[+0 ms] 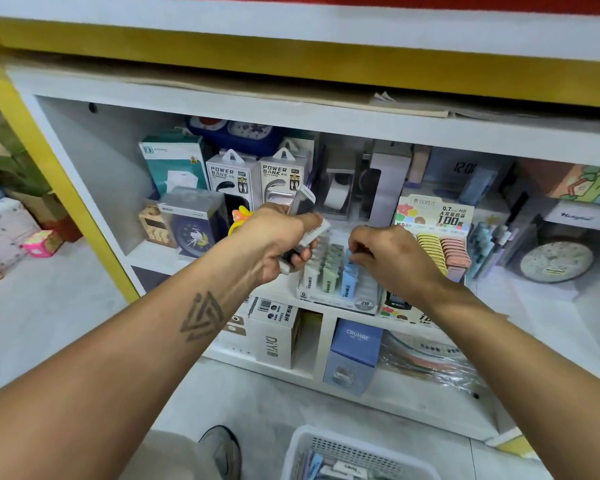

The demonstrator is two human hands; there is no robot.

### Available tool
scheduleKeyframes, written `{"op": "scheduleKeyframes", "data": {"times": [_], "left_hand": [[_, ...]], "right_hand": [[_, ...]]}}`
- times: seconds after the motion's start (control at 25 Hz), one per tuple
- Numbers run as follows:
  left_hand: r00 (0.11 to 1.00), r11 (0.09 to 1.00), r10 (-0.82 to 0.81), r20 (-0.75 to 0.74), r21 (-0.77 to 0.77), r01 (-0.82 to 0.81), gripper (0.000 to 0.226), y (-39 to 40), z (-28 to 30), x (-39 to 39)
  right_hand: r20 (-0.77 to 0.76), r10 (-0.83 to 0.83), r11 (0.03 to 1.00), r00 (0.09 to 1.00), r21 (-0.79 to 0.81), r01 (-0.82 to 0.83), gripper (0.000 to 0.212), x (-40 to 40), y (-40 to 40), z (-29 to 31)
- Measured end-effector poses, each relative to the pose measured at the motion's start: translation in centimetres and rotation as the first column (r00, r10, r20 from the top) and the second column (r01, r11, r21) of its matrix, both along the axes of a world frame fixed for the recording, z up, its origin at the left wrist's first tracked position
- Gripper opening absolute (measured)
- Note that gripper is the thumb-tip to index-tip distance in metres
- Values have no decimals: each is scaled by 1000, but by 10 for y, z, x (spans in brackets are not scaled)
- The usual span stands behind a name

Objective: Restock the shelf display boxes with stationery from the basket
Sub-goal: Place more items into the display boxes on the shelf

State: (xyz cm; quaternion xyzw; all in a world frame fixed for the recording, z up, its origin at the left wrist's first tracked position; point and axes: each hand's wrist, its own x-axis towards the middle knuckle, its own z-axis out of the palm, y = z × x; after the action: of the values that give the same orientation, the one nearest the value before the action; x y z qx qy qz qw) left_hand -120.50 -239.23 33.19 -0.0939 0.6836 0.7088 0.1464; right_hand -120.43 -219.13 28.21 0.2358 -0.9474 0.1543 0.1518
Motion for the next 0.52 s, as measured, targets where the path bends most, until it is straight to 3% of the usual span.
{"op": "scheduleKeyframes", "data": {"times": [0.52], "left_hand": [[1000, 999, -21, -17, -39, 21, 22, 1, 1, 3]], "right_hand": [[-58, 8, 998, 998, 69, -4, 25, 3, 0, 2]]}}
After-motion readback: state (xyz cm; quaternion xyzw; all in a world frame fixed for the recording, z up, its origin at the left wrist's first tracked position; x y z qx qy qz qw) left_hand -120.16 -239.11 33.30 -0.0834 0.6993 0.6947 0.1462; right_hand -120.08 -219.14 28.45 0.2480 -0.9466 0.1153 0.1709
